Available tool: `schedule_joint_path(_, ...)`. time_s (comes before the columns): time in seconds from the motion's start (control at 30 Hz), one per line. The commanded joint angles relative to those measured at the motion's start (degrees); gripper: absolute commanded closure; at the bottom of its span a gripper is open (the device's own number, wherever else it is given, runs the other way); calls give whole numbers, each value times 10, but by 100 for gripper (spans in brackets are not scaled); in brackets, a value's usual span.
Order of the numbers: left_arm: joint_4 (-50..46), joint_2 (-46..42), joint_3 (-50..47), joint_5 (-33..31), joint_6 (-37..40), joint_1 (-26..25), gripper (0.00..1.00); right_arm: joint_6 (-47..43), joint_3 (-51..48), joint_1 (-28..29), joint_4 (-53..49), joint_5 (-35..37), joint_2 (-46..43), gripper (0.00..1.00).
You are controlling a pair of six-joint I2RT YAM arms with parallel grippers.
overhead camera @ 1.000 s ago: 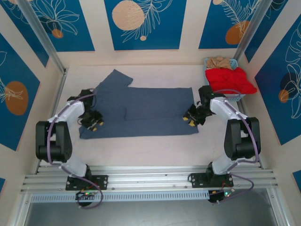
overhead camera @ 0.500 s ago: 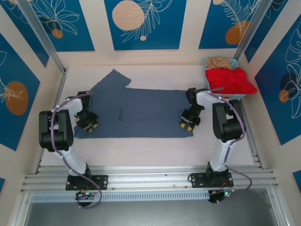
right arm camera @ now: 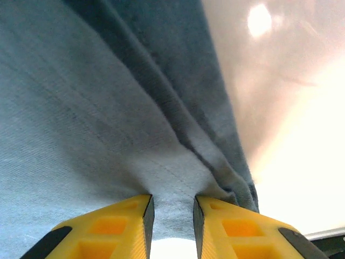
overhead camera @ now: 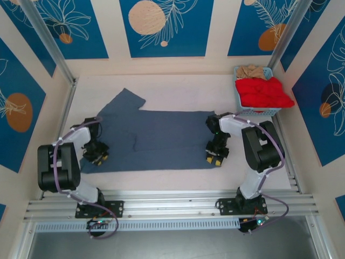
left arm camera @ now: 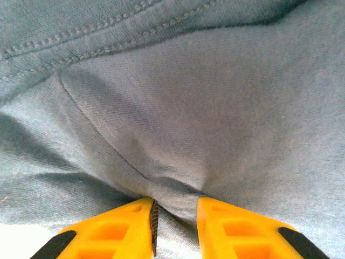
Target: Fold and stack the t-shirts
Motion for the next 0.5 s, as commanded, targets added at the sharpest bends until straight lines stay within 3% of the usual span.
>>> schedule_joint_path(0.0, -24, -1, -13, -13, -2, 10, 74, 28, -17, 9, -12, 8, -34, 72)
schedule_joint_path(0.1, -38, -26, 26, -9, -4, 6, 73, 16, 5, 6, 1, 15, -61, 70)
schedule_joint_path(0.23, -51, -37, 159, -19, 4, -16, 63, -29, 78, 3, 25, 18, -93, 59)
schedule_joint_path(0.47, -49, 206, 493, 37, 56, -67, 58, -74, 208, -62, 81, 13, -26, 58)
